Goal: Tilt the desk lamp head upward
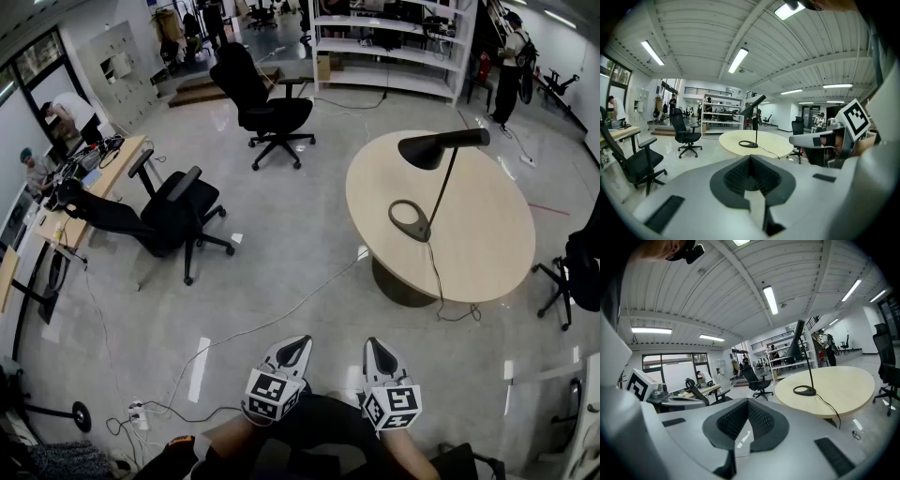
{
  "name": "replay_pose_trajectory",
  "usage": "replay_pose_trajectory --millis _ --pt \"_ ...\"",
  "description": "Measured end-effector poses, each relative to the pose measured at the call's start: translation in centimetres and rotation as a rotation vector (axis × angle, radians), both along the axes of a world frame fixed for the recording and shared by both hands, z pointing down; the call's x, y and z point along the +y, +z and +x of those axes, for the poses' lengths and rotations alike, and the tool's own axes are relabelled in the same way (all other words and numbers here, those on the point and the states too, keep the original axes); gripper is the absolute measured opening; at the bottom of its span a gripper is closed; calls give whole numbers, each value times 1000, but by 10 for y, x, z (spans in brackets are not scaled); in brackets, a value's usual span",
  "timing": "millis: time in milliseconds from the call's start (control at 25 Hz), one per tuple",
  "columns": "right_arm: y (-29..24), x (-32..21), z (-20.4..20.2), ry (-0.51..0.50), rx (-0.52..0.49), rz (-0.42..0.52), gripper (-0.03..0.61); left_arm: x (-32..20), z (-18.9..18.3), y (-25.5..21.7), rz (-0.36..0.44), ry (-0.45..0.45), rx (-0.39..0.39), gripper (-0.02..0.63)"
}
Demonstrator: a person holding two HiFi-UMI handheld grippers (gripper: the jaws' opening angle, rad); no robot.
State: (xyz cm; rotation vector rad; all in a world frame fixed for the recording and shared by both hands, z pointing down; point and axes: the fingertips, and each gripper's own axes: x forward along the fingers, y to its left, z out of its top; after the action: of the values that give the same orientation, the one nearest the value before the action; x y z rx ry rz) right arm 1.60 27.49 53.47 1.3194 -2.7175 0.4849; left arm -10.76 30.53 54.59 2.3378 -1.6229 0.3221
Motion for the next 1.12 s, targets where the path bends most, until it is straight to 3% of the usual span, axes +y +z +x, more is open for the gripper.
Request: replay_pose_trajectory --millis 360,640,1120 --pt "12 -29 23 43 4 -22 14 -28 22 16 -39 40 0 48" --pt "19 -76 28 103 29 -41 14 -89 32 21 -39 121 19 47" --pt "-12 -204 -29 176 116 -34 14 -230 -26 9 -37 189 106 48"
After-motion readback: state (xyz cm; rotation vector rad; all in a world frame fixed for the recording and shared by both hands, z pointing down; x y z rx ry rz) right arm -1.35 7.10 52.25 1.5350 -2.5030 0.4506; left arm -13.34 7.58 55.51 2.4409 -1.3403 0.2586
